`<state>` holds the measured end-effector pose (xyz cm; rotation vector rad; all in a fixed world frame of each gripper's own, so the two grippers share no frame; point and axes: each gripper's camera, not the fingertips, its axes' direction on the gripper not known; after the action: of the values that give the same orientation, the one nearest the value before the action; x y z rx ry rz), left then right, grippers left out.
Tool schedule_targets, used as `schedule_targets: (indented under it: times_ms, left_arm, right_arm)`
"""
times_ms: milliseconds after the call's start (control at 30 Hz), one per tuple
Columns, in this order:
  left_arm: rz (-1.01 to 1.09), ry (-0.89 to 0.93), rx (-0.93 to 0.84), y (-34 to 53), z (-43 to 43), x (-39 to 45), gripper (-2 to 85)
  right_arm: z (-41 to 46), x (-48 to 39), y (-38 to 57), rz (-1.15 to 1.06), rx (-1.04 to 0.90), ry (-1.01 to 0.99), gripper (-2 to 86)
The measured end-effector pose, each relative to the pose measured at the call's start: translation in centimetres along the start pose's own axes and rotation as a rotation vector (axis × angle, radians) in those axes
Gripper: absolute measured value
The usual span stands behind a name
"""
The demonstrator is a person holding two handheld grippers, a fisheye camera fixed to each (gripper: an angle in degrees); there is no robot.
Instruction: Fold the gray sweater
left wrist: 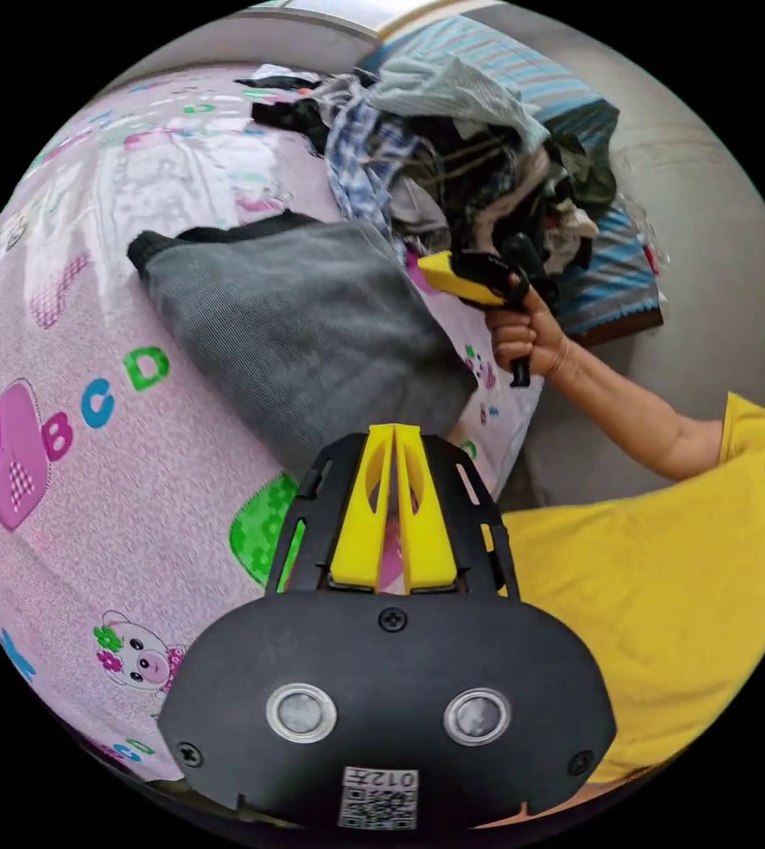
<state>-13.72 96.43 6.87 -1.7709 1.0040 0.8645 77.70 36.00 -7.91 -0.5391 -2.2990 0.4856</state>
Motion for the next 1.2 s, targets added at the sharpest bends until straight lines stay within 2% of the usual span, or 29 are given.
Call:
schedule_targets:
  times_ms: [133,200,267,367,500,633,700,733,833,900,1033,1133,1200]
  left_arm:
    - [-0.139,-0.052,0.056,-3.0,1.1,-3.5,0.4]
    - [-0.16,-0.097,-0.018,-3.1,3.4,-5.0,0.4]
    - [-0.174,-0.06,0.019,-2.3,3.4,-5.8,0.4]
    - [-0.223,0.007,0.027,-1.5,2.6,-6.6,0.4]
    - [-0.206,-0.077,0.156,-1.9,-1.8,-6.0,0.4]
    - [-0.266,-0.1,0.194,-5.1,-2.7,-8.8,0.4]
    - [-0.307,-0.137,0.15,-7.0,-1.7,-10.7,0.4]
    - [-0.315,-0.154,0.127,-7.3,-1.2,-11.1,0.4]
    - [-0.362,-0.124,0.113,-7.2,0.1,-12.9,0.5]
    - [-0.429,-0.038,0.165,-5.9,-0.3,-13.9,0.5]
    - [-0.425,0.007,0.25,-3.2,-2.8,-12.2,0.4]
    - [-0.346,0.02,0.234,-1.0,-3.4,-8.8,0.4]
    - [-0.275,0.007,0.162,-0.1,-1.4,-6.2,0.3]
  right_arm:
    - [2.1,1.5,-3.6,0.064,-0.026,0.348,-0.2]
    - [1.7,3.4,-4.1,0.155,0.008,0.269,-0.2]
    - [0.8,4.8,-3.5,0.258,0.094,0.17,-0.1]
    - [0.1,3.9,-2.7,0.284,0.129,0.144,0.1]
    - [0.6,0.0,-3.6,0.112,0.124,0.166,0.1]
    - [5.1,-1.3,-6.9,0.008,-0.071,0.243,0.0]
    - [5.7,0.1,-7.9,0.066,-0.074,0.387,-0.1]
    - [5.3,1.4,-8.2,0.104,-0.053,0.381,-0.2]
    - [3.1,3.9,-7.3,0.278,0.104,0.178,-0.1]
    - [2.3,3.4,-6.5,0.282,0.126,0.175,-0.1]
    - [-0.9,0.4,-3.5,0.14,0.026,0.146,0.0]
    - [-3.0,-1.3,0.1,0.047,-0.069,0.124,0.0]
    - [-2.9,-1.5,2.0,0.024,-0.146,0.124,0.0]
